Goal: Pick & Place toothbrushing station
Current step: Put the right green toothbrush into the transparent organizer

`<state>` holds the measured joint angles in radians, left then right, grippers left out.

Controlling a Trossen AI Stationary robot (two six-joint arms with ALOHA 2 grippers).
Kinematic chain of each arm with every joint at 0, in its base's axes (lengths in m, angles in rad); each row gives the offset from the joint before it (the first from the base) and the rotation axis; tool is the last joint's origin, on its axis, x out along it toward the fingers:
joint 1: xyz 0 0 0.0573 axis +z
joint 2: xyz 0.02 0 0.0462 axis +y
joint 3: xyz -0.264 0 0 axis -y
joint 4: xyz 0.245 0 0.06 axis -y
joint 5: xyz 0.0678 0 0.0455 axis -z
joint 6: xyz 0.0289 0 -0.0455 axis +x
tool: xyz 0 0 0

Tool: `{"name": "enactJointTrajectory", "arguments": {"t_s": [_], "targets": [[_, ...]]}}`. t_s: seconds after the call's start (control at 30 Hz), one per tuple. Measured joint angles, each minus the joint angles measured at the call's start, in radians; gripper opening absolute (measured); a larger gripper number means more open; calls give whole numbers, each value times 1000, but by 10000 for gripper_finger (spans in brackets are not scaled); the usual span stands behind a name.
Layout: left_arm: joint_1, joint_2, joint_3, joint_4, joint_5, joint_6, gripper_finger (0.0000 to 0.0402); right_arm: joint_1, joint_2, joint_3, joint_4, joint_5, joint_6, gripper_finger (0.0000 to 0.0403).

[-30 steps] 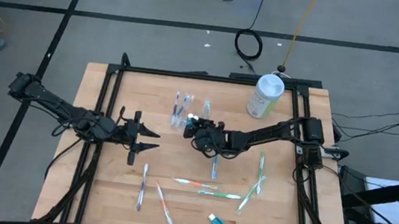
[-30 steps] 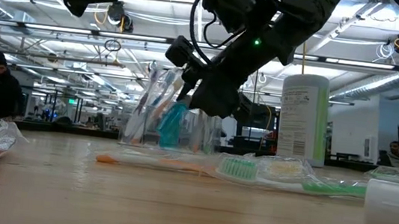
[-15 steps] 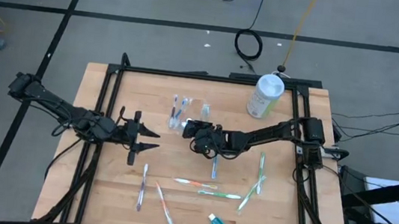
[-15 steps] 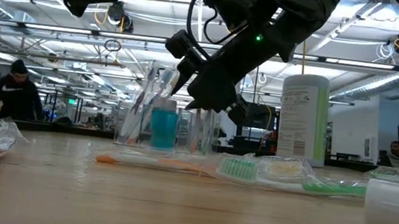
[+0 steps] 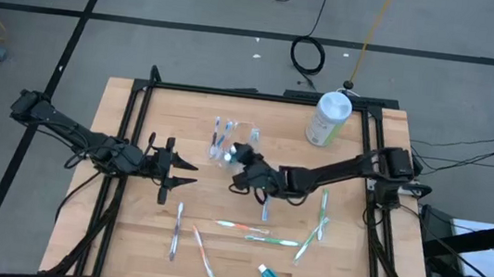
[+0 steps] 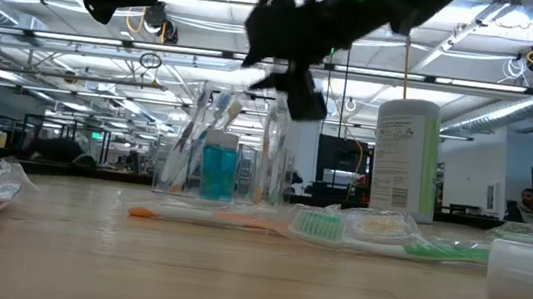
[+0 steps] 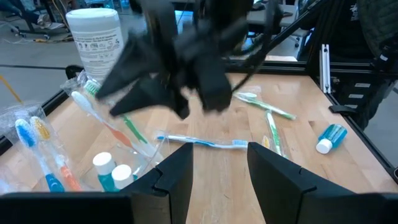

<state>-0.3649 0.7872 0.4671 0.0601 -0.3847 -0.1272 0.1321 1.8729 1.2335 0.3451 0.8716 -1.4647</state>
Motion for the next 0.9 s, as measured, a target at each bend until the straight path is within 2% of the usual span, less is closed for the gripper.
{"name": "enactJointTrajectory", "arguments": {"t_s": [0.2, 0.33, 0.43, 0.53, 0.67, 0.9], "targets": [[0, 0, 0, 0, 0, 0, 156, 37, -126, 1, -190, -10, 466, 148], [0, 0, 0, -1, -1, 0, 156, 46, -216, 1, -435, -13, 838, 146], [0, 0, 0, -6, -2, 0, 156, 57, -271, 1, -619, -54, 1114, 147], [0, 0, 0, -6, -4, 0, 156, 67, -311, 1, -779, -135, 1372, 148], [0, 0, 0, -6, -8, 0, 156, 79, -332, 1, -925, -319, 1664, 148], [0, 0, 0, -6, -9, 0, 156, 106, -332, 0, -1136, -601, 2060, 149]]}}
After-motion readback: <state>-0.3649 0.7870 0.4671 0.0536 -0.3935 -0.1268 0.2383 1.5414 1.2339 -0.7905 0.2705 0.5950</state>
